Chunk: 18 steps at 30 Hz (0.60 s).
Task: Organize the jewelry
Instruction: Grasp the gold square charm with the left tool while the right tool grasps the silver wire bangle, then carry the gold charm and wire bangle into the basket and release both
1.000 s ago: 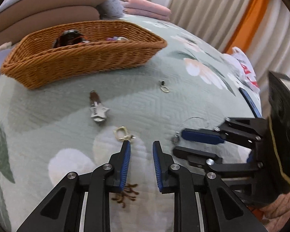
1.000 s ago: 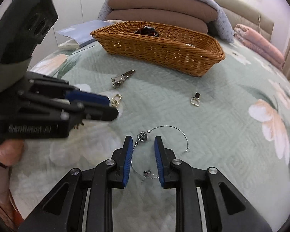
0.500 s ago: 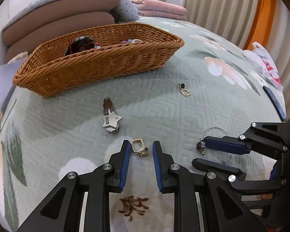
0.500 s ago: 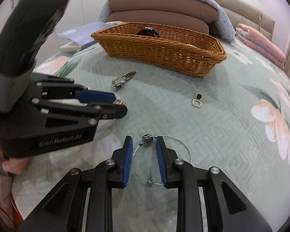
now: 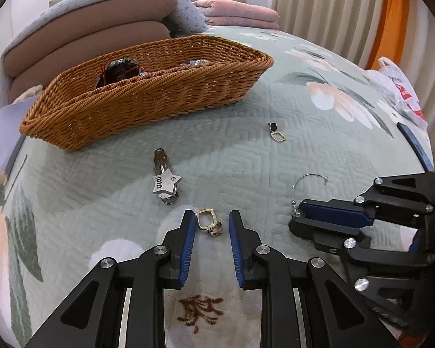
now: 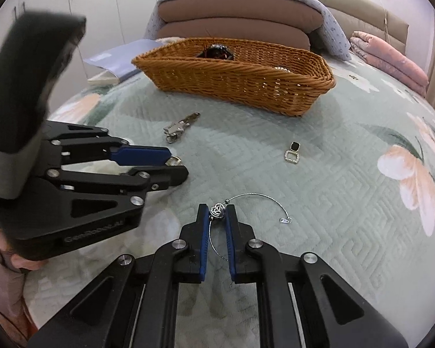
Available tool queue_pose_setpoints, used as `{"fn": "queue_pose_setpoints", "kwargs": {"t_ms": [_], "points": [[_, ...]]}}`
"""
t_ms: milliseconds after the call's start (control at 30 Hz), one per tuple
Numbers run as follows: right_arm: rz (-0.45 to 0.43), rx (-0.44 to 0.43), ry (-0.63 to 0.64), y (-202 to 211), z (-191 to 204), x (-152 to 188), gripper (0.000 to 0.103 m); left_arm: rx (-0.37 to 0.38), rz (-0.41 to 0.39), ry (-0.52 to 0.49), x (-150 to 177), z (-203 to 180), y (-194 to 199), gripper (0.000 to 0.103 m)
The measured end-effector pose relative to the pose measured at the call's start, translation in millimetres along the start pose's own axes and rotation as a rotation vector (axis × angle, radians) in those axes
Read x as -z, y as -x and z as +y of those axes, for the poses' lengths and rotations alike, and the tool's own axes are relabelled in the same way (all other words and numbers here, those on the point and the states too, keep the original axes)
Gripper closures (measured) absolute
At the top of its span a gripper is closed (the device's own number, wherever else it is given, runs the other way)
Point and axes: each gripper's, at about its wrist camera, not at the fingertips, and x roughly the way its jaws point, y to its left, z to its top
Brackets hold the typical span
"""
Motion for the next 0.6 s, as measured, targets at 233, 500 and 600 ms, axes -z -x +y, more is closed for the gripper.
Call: {"fn": "queue_pose_setpoints", "kwargs": {"t_ms": [233, 500, 600], "points": [[-0.052, -0.037, 0.018, 13, 1, 2, 0.090, 0.007, -0.008, -0.014, 0, -1, 2, 0.087], [-0.125, -0.064, -0.012, 29, -7, 1, 0.090, 0.063, -0.080, 0.054, -2, 17, 22, 0.087], [-0.183, -0.059, -0.017, 43, -11, -6, 0.090, 0.106, -0.140, 0.111, -5, 32, 41, 0.087]]}}
